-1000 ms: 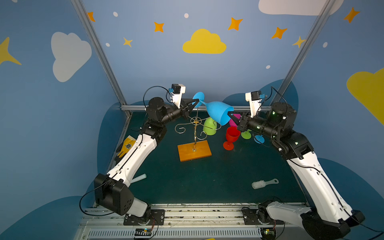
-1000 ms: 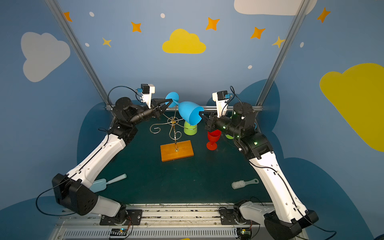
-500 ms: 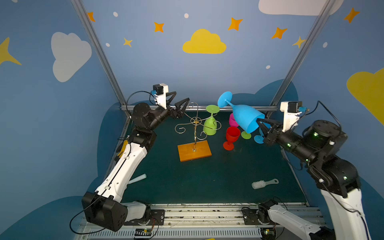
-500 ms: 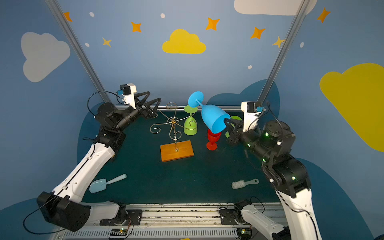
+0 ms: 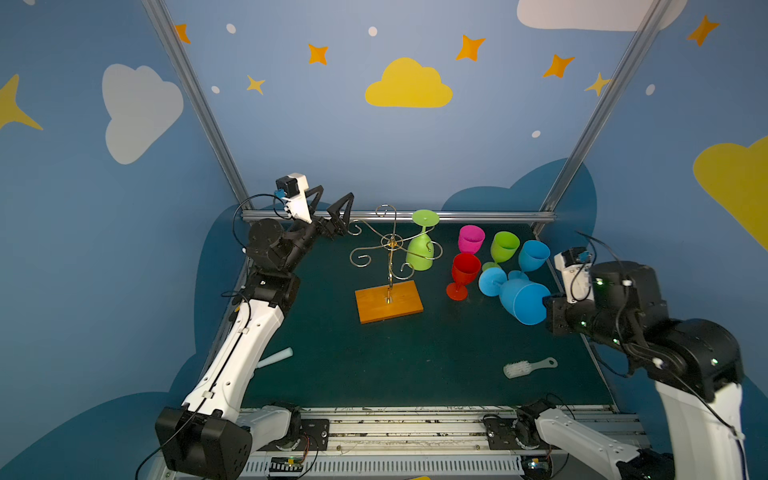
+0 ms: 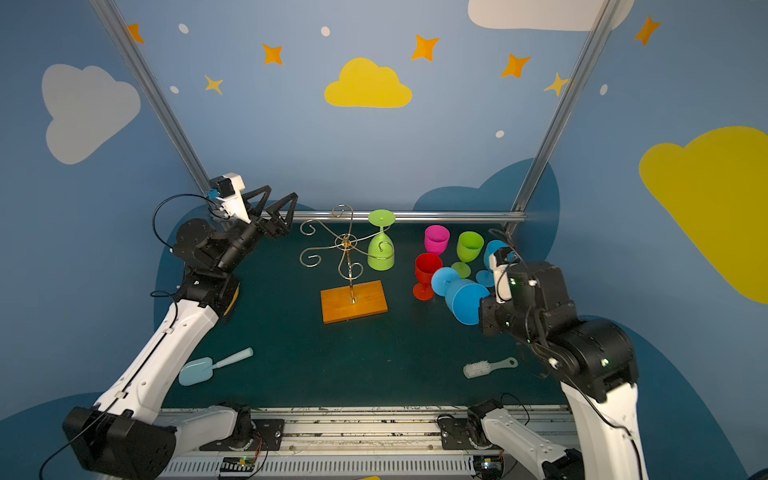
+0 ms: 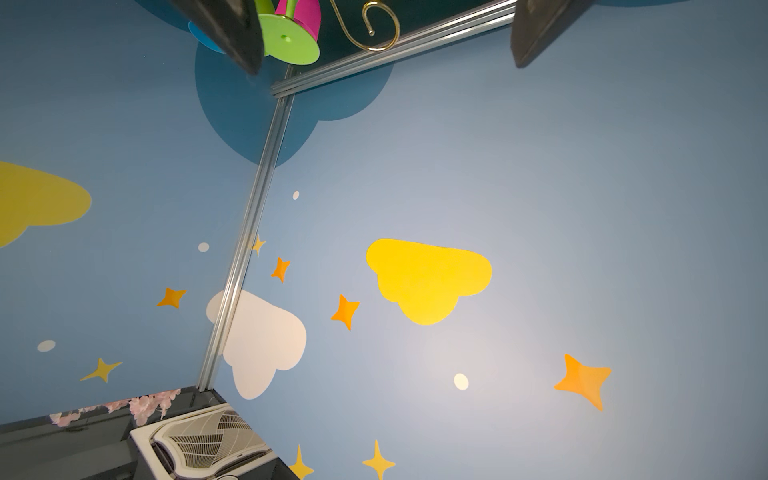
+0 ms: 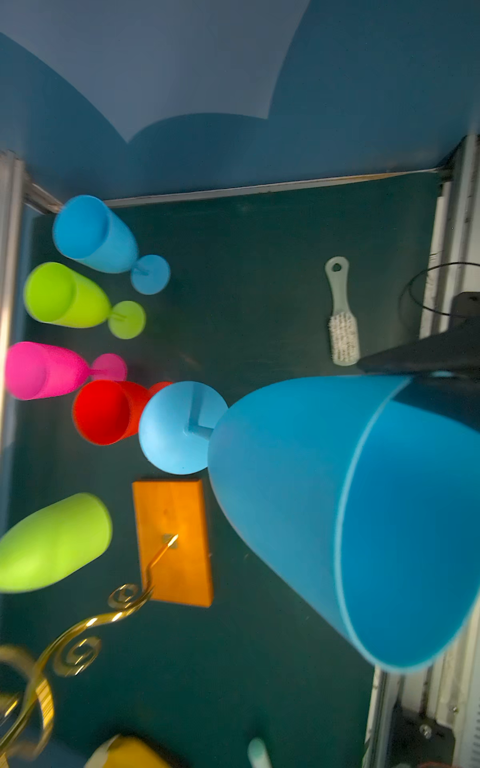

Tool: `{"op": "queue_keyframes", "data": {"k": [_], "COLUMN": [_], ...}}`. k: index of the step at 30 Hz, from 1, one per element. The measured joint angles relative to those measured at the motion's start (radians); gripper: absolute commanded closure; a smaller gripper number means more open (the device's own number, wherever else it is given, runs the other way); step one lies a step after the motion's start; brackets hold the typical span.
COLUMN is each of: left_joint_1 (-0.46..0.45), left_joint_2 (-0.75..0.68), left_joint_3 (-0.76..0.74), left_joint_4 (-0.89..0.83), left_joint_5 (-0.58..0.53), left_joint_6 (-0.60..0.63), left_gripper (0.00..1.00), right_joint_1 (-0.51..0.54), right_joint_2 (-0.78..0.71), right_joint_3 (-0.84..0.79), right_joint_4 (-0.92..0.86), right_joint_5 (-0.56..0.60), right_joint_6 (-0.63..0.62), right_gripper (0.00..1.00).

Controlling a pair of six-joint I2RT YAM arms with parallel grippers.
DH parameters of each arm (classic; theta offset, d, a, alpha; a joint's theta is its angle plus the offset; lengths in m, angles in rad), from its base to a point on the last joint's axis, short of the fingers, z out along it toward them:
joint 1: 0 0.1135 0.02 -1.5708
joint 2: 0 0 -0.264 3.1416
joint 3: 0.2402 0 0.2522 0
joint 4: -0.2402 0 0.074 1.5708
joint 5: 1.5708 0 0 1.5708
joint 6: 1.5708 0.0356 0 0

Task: Take the wine glass off the wine glass rack
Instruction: 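Lower the blue glass upright onto the table with the right gripper and release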

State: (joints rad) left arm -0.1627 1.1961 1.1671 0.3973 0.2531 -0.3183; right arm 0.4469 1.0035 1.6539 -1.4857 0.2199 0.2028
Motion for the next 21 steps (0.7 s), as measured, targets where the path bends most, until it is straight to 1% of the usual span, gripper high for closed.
{"op": "queue_keyframes", "data": {"k": [5, 10, 15, 21], "left_joint_1": [0.02, 0.04, 0.051, 0.055], "left_joint_2": [-0.041, -0.11, -0.148, -0.171], "left_joint_3": [-0.035, -0.083, -0.099, -0.11], "left_joint_4": [-0.005, -0.006, -0.015, -0.033], "left_joint_5": [-0.026, -0.063, -0.071, -0.074], "left_joint_6": [0.0, 0.0, 0.005, 0.017], "left_gripper": [0.09, 0.09, 0.09, 0.09], "right_joint_1": [0.02, 0.036, 0.04, 0.04], "right_joint_2": [0.054, 0.122, 0.202, 0.299], "right_joint_3": [-0.12, -0.2, -0.254, -0.272], "right_joint_4": [0.004, 0.071, 0.163, 0.261], "right_joint_5": [0.0, -0.003, -0.02, -0.048], "right_joint_6": [0.015, 0.03, 0.037, 0.036], "right_gripper": [1.0, 1.0, 1.0, 1.0]}}
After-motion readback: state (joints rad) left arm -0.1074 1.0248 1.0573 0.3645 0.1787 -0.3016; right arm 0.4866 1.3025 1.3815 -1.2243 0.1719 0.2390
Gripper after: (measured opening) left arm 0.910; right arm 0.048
